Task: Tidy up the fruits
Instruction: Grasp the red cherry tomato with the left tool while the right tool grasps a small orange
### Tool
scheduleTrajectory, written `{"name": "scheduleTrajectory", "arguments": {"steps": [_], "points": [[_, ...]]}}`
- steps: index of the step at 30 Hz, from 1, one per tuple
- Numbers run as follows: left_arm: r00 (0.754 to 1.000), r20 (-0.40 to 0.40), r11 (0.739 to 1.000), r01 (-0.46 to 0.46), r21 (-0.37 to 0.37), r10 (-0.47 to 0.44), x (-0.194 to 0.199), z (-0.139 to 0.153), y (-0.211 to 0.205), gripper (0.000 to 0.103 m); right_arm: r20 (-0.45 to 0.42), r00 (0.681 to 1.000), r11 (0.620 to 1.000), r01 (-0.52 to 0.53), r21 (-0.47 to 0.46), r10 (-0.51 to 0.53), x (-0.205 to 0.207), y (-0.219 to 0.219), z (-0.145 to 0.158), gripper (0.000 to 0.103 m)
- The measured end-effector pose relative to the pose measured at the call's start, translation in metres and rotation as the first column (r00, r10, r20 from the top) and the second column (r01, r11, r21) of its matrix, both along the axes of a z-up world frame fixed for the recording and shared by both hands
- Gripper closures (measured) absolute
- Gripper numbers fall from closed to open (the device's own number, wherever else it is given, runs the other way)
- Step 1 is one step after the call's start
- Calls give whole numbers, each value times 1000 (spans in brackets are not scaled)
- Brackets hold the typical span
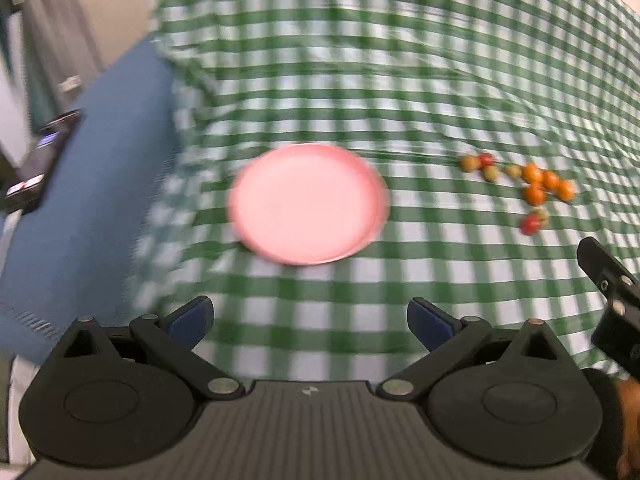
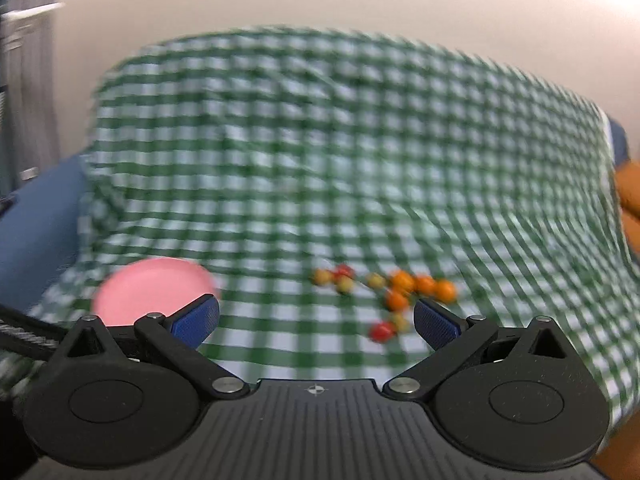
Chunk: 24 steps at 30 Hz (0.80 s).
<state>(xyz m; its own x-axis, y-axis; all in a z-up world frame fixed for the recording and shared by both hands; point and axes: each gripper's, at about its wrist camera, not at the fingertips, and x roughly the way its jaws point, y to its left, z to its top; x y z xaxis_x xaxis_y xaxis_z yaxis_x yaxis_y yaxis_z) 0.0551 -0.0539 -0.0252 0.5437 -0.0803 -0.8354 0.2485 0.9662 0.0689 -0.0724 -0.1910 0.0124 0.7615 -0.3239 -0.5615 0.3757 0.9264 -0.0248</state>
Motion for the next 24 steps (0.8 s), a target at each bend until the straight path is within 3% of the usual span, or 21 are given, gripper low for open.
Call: {"name": "scheduleTrajectory", "arguments": {"steps": [2, 6, 12, 14, 16, 19, 23, 24], "points": [[998, 4, 998, 57, -21, -57, 8, -8, -29, 0, -13, 998, 997, 69, 18, -68, 0, -32, -12, 1], [985, 39, 986, 166, 5, -166, 22, -32, -94, 0, -40, 988, 988, 153, 19, -152, 7, -91, -34, 1], [923, -15, 923, 385, 8, -384, 58, -90, -200, 0, -93, 974, 969, 216, 116, -206, 29, -179, -71, 1], [906, -33, 906, 423, 8, -423, 71, -110, -227, 9, -135, 971, 964, 218, 154, -198, 37, -203, -91, 1], [896, -36, 896, 444, 22, -443, 84, -127, -253, 28, -180, 965, 962, 222, 157, -193, 48, -222, -111, 1], [878, -67, 880, 475, -3, -474, 101, -146, -273, 39, -201, 967, 968, 190, 162, -156, 73, -251, -140, 1], [838, -52, 838, 538, -96, -544, 110, -148, -280, 37, -197, 974, 977, 142, 159, -110, 110, -279, -166, 1], [827, -43, 824, 553, -127, -561, 112, -148, -280, 33, -195, 975, 981, 133, 142, -104, 117, -281, -170, 1]]}}
